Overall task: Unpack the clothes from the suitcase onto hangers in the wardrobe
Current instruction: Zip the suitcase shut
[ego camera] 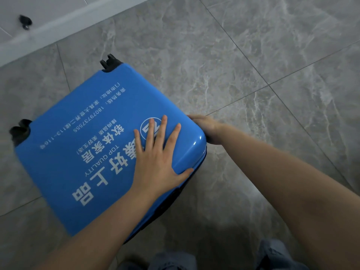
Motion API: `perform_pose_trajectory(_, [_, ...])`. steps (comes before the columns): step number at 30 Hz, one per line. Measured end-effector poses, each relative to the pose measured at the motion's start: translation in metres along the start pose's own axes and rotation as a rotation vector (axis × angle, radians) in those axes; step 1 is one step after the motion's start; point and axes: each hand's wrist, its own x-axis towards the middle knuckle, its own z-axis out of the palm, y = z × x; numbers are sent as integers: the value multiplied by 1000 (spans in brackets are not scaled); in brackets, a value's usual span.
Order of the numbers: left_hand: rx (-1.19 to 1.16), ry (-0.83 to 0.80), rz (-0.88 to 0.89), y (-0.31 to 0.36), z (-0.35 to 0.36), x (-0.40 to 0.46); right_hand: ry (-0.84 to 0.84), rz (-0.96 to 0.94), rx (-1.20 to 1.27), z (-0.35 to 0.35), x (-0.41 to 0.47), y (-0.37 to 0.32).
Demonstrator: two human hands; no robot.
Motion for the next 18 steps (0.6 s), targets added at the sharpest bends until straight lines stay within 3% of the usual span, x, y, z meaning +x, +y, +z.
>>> perform_pose_trajectory(4, [-11,7,-8,1,0,1,61,-88,-315,-8,0,8])
perform_pose_trajectory(10, [-8,-11,-26,0,2,3,200,-284,-1068,-16,5,7])
perform_pose_trajectory(14, [-21,7,-36,-1,1,6,137,-439,-1248,-36,-14,14])
perform_pose_trajectory(18, [-16,12,-69,5,0,25,194,-519,-1245,-52,-57,57])
